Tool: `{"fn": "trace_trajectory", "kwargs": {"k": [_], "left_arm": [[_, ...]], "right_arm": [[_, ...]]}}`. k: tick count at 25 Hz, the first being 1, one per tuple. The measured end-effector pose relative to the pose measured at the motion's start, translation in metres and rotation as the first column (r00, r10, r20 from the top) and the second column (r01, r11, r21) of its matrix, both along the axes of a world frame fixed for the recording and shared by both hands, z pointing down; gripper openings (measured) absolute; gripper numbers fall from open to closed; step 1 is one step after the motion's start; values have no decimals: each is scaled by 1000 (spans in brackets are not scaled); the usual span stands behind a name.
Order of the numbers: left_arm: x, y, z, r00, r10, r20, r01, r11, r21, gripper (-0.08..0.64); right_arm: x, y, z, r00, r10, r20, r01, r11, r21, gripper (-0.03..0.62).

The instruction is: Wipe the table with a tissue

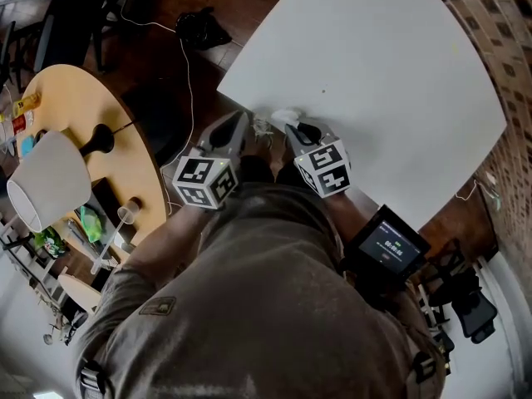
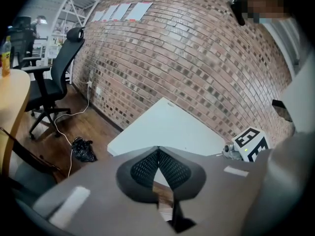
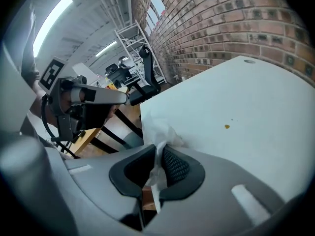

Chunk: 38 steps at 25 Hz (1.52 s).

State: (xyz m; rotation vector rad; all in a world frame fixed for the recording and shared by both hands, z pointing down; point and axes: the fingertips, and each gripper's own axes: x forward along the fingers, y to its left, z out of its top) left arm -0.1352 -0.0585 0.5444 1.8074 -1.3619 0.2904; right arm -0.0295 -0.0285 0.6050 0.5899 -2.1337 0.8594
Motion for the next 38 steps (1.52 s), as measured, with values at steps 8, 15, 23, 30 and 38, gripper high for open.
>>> {"fn": "trace_trajectory", "kwargs": {"k": [8, 15, 23, 30, 38], "left_arm": [[-5, -4, -4, 1000, -10, 4, 10, 1000, 1, 2], [-7, -13, -7, 1000, -8, 1, 8, 1000, 18, 2], [-13, -13, -12, 1000, -18, 17, 17, 999, 28, 2], [-21, -10, -18, 999, -18, 43, 16, 999, 33, 2], [6, -22, -27, 998, 21, 63, -23, 999, 32, 2]], "right_arm": [[1, -14, -5, 1000, 14, -6, -14, 1000, 6, 49], [14, -35, -3, 998, 52, -41, -51, 998, 38, 49], [-11, -11, -2, 999, -35, -18, 35, 999, 13, 49], [-27, 0, -1, 997, -76, 15, 76, 997, 0, 49], [14, -37, -4, 1000, 12, 6, -12, 999, 31, 49]]}}
